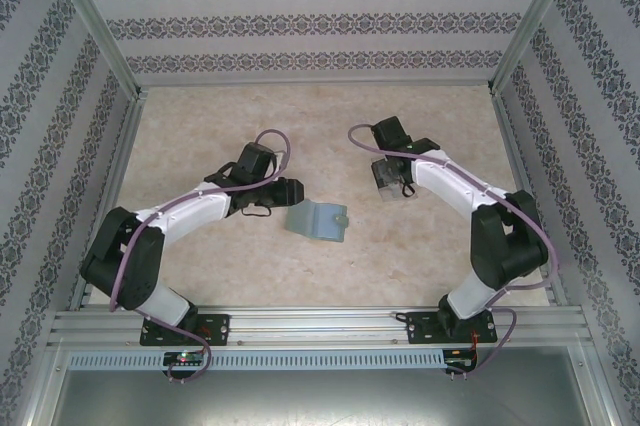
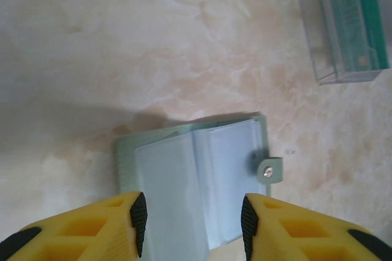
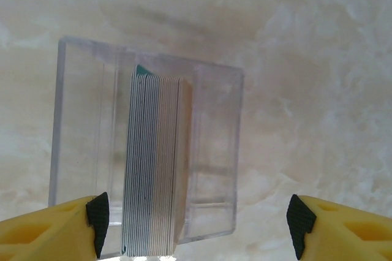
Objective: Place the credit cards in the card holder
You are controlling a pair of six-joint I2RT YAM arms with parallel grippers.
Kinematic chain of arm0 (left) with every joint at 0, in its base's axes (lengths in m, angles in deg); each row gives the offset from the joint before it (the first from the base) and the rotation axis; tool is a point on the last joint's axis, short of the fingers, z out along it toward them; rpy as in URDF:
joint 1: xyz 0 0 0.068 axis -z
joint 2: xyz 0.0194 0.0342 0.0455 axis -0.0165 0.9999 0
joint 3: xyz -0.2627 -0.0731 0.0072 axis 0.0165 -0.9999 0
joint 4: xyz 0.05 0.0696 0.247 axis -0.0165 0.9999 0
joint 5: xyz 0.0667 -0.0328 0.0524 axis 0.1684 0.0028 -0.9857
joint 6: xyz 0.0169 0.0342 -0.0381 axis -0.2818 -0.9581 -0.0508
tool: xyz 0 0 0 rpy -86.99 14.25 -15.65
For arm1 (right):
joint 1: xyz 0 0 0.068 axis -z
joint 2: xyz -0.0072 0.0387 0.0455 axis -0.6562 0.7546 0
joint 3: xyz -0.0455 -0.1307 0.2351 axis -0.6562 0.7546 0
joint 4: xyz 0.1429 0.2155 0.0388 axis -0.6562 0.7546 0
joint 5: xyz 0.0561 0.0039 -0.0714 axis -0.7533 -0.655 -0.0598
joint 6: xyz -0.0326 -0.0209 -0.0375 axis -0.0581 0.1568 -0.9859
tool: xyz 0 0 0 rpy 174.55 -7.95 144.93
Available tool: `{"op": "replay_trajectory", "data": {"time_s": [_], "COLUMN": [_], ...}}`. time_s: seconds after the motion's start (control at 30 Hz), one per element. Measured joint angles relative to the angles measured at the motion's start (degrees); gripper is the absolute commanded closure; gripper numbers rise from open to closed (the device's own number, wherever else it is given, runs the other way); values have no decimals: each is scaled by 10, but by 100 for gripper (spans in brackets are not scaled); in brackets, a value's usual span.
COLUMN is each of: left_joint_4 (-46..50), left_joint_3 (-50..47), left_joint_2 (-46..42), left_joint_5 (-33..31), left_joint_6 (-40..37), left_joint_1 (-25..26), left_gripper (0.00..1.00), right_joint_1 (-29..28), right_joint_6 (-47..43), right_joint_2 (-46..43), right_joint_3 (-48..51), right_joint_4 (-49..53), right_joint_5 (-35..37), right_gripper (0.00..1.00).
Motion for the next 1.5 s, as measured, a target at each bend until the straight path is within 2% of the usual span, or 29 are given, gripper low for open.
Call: {"op": "replay_trajectory", "data": {"time_s": [0.23,0.6,0.8,0.97,1.5], "left_joint_4": [14,13,13,13,23], "left_joint_3": [-13,-14,-14,-14,-26], "left_joint_2": [-24,-24,-24,-24,-30], "left_joint_5": [-28,-35,-37,-41,-47], "left_joint_6": [-17,-21,-21,-21,-17], "left_joint_1": [0,0,0,0,0], "left_gripper": [53,53,53,53,53], "right_joint_1": [23,24,34,44,43], "right_joint_6": [1,11,11,11,11], "right_joint_2": [14,1,27,51,37], "right_joint_3": [-3,-11,-18,-18,-18], "right_joint_4": [2,5,2,2,1], "right_joint_5": [-17,-69,-74,-51,29], "right_gripper": [21,21,21,24,37]}}
